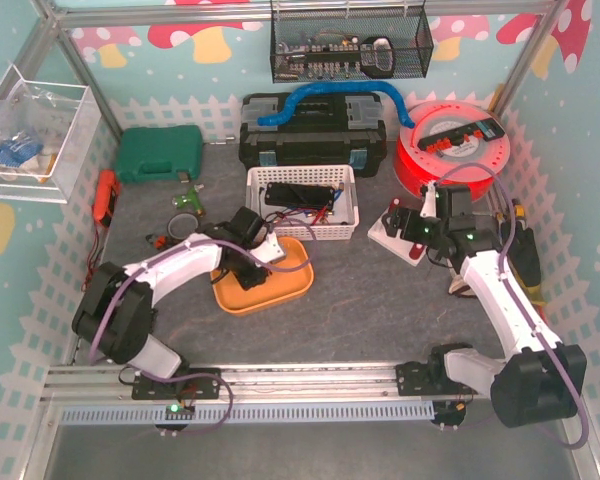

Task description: Install the large spring

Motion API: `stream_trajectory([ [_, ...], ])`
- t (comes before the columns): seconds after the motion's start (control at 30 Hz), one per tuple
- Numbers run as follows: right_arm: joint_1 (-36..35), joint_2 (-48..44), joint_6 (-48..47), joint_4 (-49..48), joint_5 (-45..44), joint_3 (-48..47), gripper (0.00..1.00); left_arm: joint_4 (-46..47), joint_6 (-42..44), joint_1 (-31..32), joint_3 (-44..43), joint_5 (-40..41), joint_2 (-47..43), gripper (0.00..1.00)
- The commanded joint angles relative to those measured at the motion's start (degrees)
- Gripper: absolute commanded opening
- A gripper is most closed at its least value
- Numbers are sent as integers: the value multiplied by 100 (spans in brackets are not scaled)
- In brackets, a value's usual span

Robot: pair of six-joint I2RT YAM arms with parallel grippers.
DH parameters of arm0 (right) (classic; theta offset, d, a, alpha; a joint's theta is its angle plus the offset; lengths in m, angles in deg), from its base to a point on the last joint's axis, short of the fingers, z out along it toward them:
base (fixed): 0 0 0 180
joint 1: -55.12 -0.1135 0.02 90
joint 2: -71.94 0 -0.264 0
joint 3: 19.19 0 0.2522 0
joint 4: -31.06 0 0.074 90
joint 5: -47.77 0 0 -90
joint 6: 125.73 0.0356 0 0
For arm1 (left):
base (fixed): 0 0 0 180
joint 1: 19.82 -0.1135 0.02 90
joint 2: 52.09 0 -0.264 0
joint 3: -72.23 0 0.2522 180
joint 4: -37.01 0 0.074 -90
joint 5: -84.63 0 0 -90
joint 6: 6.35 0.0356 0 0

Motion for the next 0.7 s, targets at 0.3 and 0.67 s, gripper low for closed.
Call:
stream_trajectory([
  [0.3, -211, 635, -148, -434, 925, -875, 86, 1607, -1306, -29, -747, -1095, -998, 16],
  [0.67, -1104, 2086, -650, -115, 2443, -2339, 67, 3038, -1387, 264, -955, -1484, -709, 15],
])
